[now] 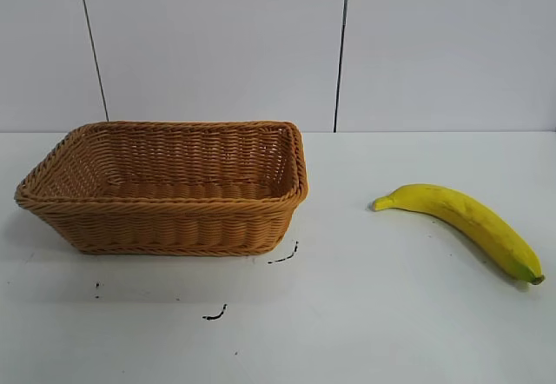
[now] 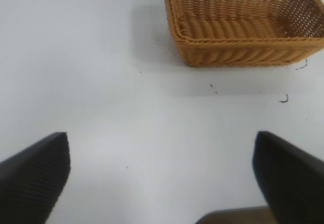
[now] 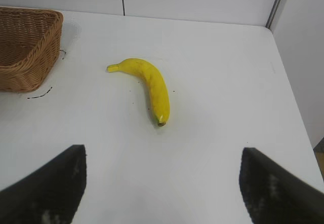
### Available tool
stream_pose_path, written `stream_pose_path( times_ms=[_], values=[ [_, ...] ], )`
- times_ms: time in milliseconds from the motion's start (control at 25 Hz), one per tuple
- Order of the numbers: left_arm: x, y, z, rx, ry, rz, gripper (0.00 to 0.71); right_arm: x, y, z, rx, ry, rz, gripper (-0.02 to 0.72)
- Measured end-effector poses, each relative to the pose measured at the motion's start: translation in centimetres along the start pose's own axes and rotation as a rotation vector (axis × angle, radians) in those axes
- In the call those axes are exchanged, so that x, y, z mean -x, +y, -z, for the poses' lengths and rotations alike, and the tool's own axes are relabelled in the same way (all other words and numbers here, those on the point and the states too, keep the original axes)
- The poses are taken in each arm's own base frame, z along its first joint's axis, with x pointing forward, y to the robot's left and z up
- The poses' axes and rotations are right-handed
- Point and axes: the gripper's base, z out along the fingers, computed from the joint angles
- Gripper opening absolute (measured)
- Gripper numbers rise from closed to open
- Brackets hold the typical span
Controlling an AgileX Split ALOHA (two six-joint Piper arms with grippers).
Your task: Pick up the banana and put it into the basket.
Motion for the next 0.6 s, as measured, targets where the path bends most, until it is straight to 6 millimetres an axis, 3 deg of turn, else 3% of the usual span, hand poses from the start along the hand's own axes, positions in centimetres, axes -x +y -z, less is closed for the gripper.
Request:
stream_pose_path(
  times_ms=[400,480,600],
  values=[
    [0.0,0.0,0.0,0.000,0.000,0.000,0.695,0.1,0.0,0.1,-0.005,-0.004,0.003,0.595],
    [0.0,0.0,0.0,0.000,0.000,0.000,0.695,1.0,-0.1,0.2,-0.006,0.007,0.003,0.595],
    [0.0,0.0,0.0,0.000,0.000,0.000,0.695,4.0,-0.1,-0.3,-0.008,0.058,0.004,0.595]
  ],
)
